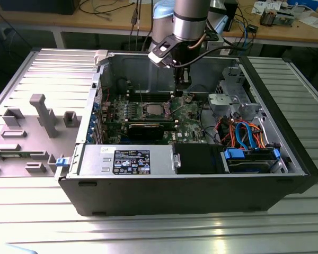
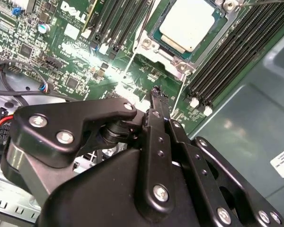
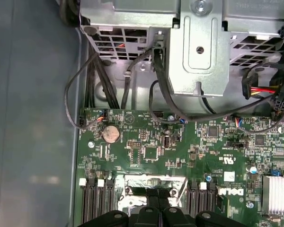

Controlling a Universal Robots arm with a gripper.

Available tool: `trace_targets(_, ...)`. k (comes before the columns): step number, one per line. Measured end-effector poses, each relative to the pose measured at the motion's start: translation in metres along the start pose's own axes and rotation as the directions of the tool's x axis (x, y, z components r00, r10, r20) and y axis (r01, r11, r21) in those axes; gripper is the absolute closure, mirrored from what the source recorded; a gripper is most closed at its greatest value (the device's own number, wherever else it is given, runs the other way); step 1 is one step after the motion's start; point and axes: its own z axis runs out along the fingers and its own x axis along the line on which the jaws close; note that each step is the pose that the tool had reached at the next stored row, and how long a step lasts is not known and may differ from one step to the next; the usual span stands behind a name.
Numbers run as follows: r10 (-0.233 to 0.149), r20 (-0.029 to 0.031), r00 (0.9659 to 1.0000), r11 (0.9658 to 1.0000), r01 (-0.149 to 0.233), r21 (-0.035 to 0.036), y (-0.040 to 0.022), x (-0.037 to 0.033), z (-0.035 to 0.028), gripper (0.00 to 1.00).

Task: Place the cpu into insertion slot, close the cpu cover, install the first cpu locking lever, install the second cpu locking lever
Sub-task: 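Close the cpu cover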

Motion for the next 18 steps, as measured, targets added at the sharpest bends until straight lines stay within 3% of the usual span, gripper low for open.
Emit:
trace_targets(3,0.000,-0.0001,1.0000,1.0000,0.000,0.0002,0.0040,-0.0001,0.0002,0.89)
trace_targets(17,0.000,-0.0001,1.0000,1.0000,0.000,0.0002,0.0049,-0.0002,0.0002,0.89)
trace_targets(18,0.000,-0.0001,1.0000,1.0000,0.000,0.0002,0.0097,-0.0004,0.0002,0.89)
